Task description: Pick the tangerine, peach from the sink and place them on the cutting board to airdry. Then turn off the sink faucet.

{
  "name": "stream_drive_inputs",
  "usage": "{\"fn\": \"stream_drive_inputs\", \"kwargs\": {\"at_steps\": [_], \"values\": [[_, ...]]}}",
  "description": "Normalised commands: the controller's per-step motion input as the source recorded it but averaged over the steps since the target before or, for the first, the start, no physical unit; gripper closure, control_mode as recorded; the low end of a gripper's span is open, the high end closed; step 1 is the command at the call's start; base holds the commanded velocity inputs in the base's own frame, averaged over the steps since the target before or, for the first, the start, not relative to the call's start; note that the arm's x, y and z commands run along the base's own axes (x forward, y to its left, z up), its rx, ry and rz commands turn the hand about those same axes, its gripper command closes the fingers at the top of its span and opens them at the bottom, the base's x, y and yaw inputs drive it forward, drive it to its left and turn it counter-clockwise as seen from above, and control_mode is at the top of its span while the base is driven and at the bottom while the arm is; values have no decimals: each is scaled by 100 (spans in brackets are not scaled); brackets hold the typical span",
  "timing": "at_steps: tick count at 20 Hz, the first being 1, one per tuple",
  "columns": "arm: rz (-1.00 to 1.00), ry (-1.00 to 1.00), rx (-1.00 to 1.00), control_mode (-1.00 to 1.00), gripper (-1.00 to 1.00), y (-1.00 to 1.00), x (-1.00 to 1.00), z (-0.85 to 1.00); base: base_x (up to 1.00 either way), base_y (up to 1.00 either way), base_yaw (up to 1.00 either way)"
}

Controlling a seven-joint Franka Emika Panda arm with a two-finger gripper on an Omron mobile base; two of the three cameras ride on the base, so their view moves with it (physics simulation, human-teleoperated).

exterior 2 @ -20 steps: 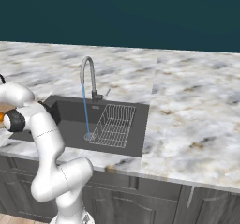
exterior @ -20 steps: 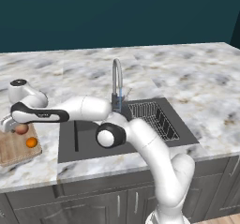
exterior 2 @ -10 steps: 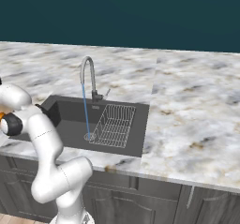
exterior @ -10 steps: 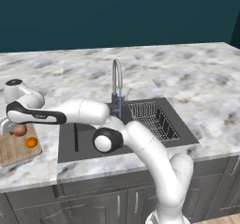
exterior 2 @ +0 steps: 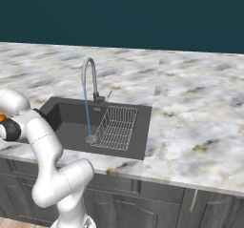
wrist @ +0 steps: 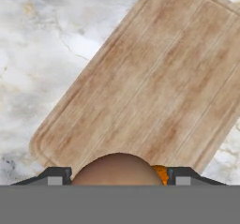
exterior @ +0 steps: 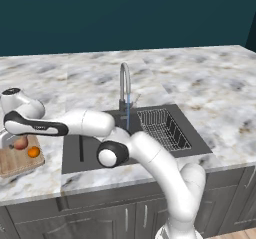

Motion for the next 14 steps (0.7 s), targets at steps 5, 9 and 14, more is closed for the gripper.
{"fn": "stream_drive_inputs", "kwargs": {"at_steps": [5, 9, 14], "values": [[1, 1, -1, -100, 100, 0, -7, -19, 0, 0, 0], [1, 3, -1, -100, 100, 2, -14, -10, 0, 0, 0], [1, 3, -1, -100, 100, 4, -7, -17, 0, 0, 0]]}}
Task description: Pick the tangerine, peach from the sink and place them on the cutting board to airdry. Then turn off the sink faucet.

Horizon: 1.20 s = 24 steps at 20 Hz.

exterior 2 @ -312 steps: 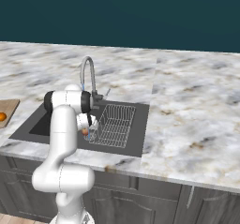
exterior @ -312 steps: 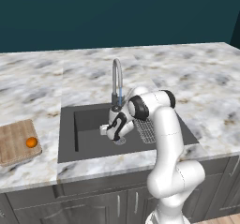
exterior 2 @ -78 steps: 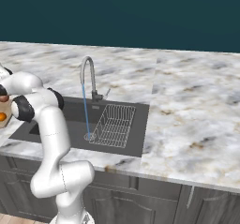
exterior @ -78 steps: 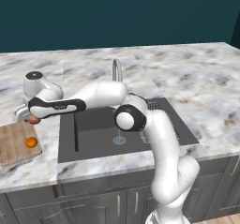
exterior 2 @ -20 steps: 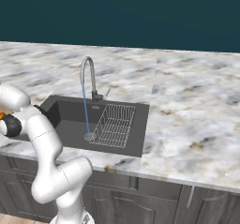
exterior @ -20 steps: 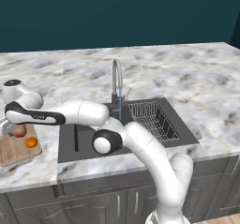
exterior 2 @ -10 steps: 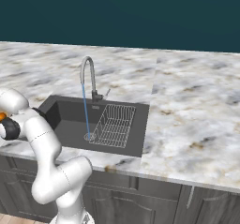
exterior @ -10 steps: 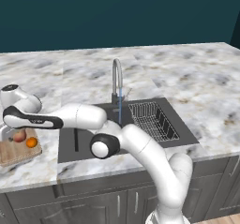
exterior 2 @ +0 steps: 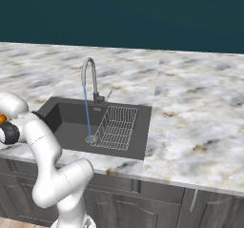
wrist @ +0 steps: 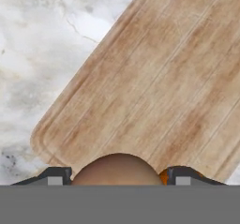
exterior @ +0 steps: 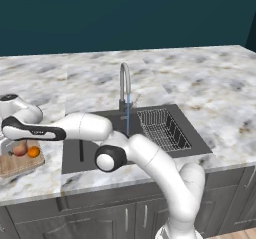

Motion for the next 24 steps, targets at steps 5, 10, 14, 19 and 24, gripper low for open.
{"fn": "stream_drive_inputs", "kwargs": {"at_steps": [5, 10, 14, 19, 24], "values": [[0, 1, -1, -100, 100, 6, 0, -13, 0, 0, 0], [0, 0, -2, -100, 100, 9, -6, -7, 0, 0, 0], [1, 0, -1, -100, 100, 8, -4, -9, 0, 0, 0], [0, 2, 0, -100, 100, 3, 0, -10, 0, 0, 0], [0, 4, 0, -100, 100, 1, 0, -5, 0, 0, 0]]}}
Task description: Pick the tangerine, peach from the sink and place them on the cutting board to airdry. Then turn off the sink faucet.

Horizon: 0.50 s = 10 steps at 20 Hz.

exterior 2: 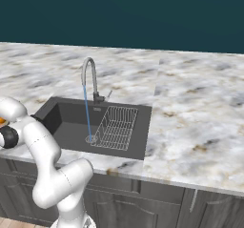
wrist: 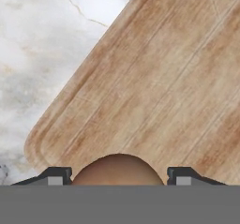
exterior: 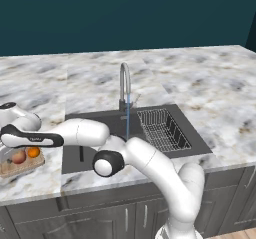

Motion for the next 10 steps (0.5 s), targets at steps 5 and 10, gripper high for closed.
{"fn": "stream_drive_inputs", "kwargs": {"at_steps": [5, 10], "values": [[0, 4, 0, -100, 100, 1, 0, -5, 0, 0, 0], [0, 2, 0, -100, 100, 3, 0, -7, 0, 0, 0]]}}
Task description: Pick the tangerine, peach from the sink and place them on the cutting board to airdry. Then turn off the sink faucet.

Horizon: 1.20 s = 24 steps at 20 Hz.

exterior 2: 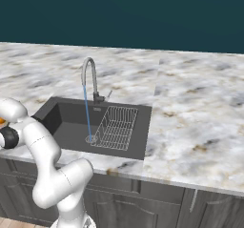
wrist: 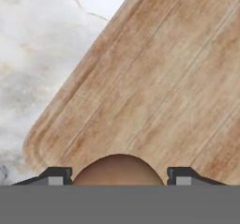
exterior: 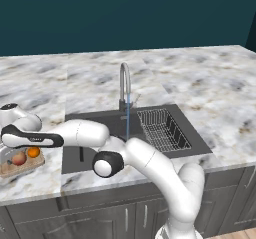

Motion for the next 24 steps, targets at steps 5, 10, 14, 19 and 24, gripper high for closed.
{"fn": "stream_drive_inputs", "kwargs": {"at_steps": [5, 10, 14, 19, 24], "values": [[0, 0, 0, -100, 100, 4, 0, -5, 0, 0, 0], [0, 0, 0, -100, -100, 6, 0, -6, 0, 0, 0], [0, 0, 0, -100, -100, 4, 0, 0, 0, 0, 0], [2, -2, 0, -100, -100, 0, 0, 0, 0, 0, 0], [3, -6, -3, -100, -100, 0, 0, 0, 0, 0, 0]]}}
